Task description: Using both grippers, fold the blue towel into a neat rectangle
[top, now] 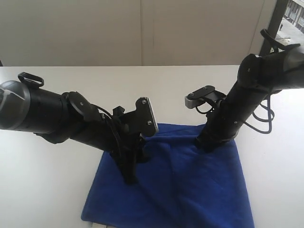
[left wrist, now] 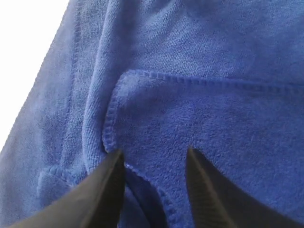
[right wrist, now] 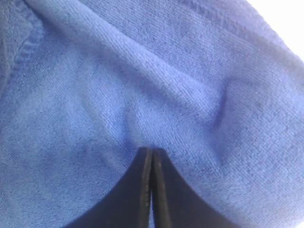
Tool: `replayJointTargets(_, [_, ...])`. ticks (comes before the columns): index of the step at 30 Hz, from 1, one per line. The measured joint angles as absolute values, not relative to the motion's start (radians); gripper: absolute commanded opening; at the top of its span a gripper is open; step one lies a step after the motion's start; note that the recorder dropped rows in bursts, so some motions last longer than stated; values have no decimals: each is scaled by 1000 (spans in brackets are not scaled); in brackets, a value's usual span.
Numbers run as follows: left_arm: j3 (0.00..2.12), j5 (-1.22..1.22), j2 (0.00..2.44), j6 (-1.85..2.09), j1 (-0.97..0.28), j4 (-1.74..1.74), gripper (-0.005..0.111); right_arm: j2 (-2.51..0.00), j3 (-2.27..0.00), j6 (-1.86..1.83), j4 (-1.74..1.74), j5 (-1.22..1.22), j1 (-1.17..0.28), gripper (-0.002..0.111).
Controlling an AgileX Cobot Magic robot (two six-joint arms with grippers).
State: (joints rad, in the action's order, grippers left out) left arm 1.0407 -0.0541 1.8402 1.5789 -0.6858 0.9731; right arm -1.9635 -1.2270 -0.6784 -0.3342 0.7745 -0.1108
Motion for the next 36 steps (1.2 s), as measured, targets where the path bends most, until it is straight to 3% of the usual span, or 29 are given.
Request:
replayJointTargets(10, [996, 19, 1840, 1579, -686, 973, 38, -2011, -1235, -676, -338, 784, -111, 0])
replayJointTargets(19, [996, 23, 1840, 1579, -686, 973, 1, -2011, -1235, -676, -342, 784, -111, 0])
replayJointTargets(36, [984, 40, 1753, 1627, -664, 973, 0, -2012, -1235, -674, -342, 784, -111, 0])
